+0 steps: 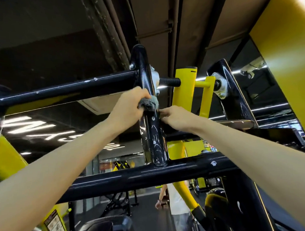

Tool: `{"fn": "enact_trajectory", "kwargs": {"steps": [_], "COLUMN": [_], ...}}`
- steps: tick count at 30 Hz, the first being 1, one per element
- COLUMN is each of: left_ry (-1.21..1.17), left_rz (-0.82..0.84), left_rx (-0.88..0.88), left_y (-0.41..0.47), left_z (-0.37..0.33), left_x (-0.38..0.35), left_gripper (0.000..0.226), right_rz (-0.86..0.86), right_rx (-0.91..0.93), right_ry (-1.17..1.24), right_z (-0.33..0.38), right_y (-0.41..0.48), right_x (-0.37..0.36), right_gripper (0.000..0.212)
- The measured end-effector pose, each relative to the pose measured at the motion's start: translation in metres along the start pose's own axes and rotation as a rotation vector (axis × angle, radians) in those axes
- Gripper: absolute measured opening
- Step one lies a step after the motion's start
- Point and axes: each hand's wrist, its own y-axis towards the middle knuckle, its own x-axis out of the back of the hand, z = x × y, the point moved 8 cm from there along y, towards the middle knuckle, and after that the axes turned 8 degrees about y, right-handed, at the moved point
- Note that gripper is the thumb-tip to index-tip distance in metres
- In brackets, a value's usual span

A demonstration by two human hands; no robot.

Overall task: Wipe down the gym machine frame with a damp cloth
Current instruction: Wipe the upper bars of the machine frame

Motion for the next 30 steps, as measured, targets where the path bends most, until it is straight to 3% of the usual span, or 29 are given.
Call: {"fn": "enact_trajectory", "kwargs": {"steps": [3,5,9,11,17,20,23,27,30], "left_ry": [0.0,0.023,0.054,0.033,0.133,0.171,0.211,0.189,0.249], "left_rz": [-0.098,-0.105,0.03,0.081,-0.021,0.106,0.257,0.094,0.187], "left_rx": [0.169,0.19,-0.07,-0.119,0.056,-0.146,-0.318,-0.069,-0.175], "left_y": [0.033,0.029,-0.037,-0.041,0.013,-0.029,-0.047,0.003,-0.028], "left_z": [0.019,0.01,-0.033,-0.03,-0.017,-0.047,-0.06,-0.033,-0.054], "left_x": [0.003,0.001,-0.007,-0.006,-0.003,-0.013,-0.013,-0.005,-0.019], "left_gripper": [0.028,0.028,0.04,0.043,0.034,0.036,0.039,0.037,0.038], "right_rz": [-0.006,-0.008,0.049,0.118,0.009,0.006,0.047,0.072,0.057], "right_rx": [-0.003,-0.003,0.003,0.007,0.011,0.012,0.036,0.015,0.018], "right_ry": [0.002,0.011,0.065,0.074,-0.055,-0.126,-0.12,-0.128,-0.13], "right_z": [0.003,0.002,-0.002,-0.001,0.001,0.0,-0.001,-0.005,-0.005], "right_y": [-0.002,0.0,-0.001,-0.007,-0.018,-0.019,-0.019,-0.022,-0.024], "right_x": [-0.001,-0.001,0.0,0.0,0.007,0.007,0.008,0.002,0.002], "right_gripper": [0.04,0.039,0.038,0.043,0.033,0.017,0.033,0.036,0.031]}}
